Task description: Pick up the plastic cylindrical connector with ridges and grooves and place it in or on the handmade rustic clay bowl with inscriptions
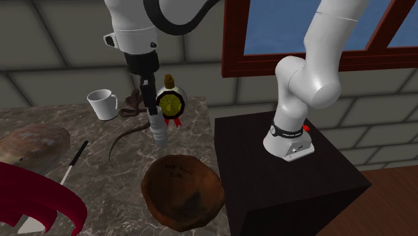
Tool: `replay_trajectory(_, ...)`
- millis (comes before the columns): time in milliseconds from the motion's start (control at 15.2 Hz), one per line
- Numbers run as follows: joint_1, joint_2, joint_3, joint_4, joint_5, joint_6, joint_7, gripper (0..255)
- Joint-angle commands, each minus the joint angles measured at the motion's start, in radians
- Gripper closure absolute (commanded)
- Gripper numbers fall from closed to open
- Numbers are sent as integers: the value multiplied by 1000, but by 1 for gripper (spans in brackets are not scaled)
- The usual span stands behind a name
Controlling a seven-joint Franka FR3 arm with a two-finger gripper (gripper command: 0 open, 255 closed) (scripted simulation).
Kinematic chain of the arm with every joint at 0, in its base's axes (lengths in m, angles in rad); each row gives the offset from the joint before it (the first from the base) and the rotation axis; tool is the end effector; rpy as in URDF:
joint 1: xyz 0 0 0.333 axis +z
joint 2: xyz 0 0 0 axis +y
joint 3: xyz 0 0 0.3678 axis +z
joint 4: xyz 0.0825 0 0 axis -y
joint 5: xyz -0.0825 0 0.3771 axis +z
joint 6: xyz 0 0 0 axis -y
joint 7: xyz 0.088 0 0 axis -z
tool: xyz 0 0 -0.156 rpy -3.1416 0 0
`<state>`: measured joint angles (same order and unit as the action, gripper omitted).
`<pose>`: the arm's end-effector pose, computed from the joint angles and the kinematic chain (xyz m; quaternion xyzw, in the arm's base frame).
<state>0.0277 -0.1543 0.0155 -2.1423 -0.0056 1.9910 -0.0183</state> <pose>0.4912 0.0209 0.4760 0.9995 0.0318 0.0015 0.0037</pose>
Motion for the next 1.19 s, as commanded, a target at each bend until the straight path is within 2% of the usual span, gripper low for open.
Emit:
replay_trajectory(0, 0, 47, 2, 15, -6, 21, 5, 0)
replay_trajectory(462, 0, 76, 1, -44, -7, 109, 6, 0)
replay_trajectory(990, 0, 76, 2, -44, -7, 109, 6, 0)
replay_trajectory(1056, 0, 76, 2, -44, -7, 109, 6, 255)
replay_trajectory(1122, 0, 76, 2, -44, -7, 109, 6, 255)
